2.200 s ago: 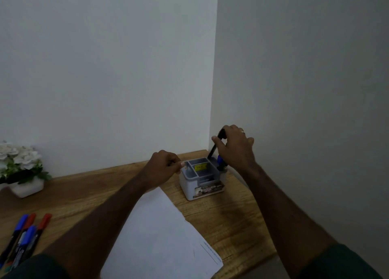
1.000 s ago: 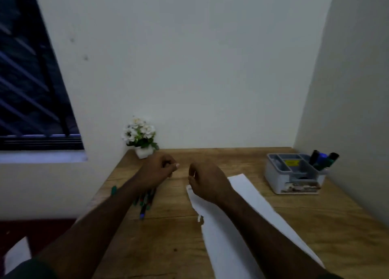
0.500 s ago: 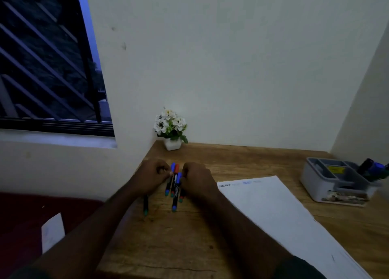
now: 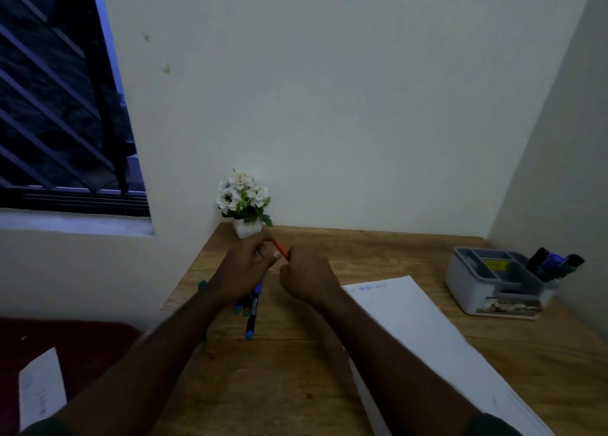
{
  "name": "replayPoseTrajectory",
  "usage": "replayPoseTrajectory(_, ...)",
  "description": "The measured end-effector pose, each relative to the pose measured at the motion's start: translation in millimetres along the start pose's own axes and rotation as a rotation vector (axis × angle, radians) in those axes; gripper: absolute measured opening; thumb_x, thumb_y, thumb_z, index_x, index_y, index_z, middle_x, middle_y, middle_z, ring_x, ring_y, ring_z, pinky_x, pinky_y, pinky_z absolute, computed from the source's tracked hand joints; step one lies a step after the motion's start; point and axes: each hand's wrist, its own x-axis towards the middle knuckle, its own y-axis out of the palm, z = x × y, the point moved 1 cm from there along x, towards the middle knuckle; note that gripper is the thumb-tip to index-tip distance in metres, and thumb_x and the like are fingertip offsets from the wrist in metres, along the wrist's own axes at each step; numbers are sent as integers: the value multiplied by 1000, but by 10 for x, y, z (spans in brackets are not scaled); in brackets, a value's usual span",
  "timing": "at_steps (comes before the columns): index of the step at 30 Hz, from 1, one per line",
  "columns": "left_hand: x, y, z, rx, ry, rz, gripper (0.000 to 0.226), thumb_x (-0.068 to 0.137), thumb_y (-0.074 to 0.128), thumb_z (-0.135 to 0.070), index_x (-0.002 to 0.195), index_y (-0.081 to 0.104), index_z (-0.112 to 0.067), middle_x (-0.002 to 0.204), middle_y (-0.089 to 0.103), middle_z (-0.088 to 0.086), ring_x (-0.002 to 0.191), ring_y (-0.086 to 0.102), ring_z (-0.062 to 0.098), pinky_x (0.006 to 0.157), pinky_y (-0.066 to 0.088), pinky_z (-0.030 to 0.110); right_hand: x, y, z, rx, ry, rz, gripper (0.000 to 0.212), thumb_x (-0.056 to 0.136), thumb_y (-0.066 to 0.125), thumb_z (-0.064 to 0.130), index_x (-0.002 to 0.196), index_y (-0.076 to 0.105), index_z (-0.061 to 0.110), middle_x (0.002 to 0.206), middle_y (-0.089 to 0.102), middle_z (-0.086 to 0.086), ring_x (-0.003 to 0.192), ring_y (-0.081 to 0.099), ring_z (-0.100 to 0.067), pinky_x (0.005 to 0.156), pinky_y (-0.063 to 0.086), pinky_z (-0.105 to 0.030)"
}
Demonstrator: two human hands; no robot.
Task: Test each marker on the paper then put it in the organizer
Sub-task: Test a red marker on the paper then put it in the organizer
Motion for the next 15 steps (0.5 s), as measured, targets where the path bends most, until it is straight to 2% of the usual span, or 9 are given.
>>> replayPoseTrajectory(3, 105, 222, -202, -35, 58, 4, 31, 92, 62, -29, 123, 60, -24, 96, 61, -6, 83, 55, 3, 69, 43, 23, -30, -222, -292, -84, -58, -20, 14, 93, 52, 17, 104, 60, 11, 103, 62, -9, 91, 58, -24, 72, 42, -31)
replayPoseTrajectory(5, 179, 399, -369, -48, 92, 37, 26, 91, 64, -24, 118, 64, -23, 95, 63, -5, 82, 57, 6, 70, 46, 22, -108, -367, -551, -129, -106, -18, 16, 97, 49, 23, 101, 60, 13, 96, 62, -7, 82, 56, -21, 69, 44, -34)
replayPoseTrajectory(8, 254, 686, -577, -75, 132, 120, 10, 88, 68, -21, 96, 73, -23, 86, 69, -12, 80, 61, 2, 68, 44, 12, -263, -528, -956, -204, -130, -78, 25, 102, 44, 41, 94, 58, 22, 81, 56, 4, 67, 49, -11, 55, 31, -27)
replayPoseTrajectory(10, 275, 874, -677, -110, 132, 154, 8, 87, 70, -20, 93, 75, -19, 86, 70, -10, 79, 62, 3, 68, 45, 12, -344, -617, -1197, -252, -120, -130, 25, 102, 43, 46, 92, 57, 28, 73, 50, 13, 62, 47, -5, 50, 26, -24)
replayPoseTrajectory(12, 283, 1050, -750, -130, 169, 179, 6, 86, 71, -17, 90, 75, -18, 84, 70, -11, 77, 60, 1, 65, 42, 9, -379, -682, -1392, -300, -118, -106, 21, 102, 46, 40, 92, 59, 27, 75, 52, 10, 66, 54, -12, 52, 28, -27)
replayPoseTrajectory(15, 285, 1236, -825, -125, 218, 234, 4, 85, 71, -15, 87, 71, -19, 81, 67, -13, 76, 58, -1, 64, 41, 8, -423, -690, -1603, -337, -136, -71, 16, 99, 48, 31, 99, 61, 21, 91, 65, -3, 83, 62, -24, 62, 36, -32)
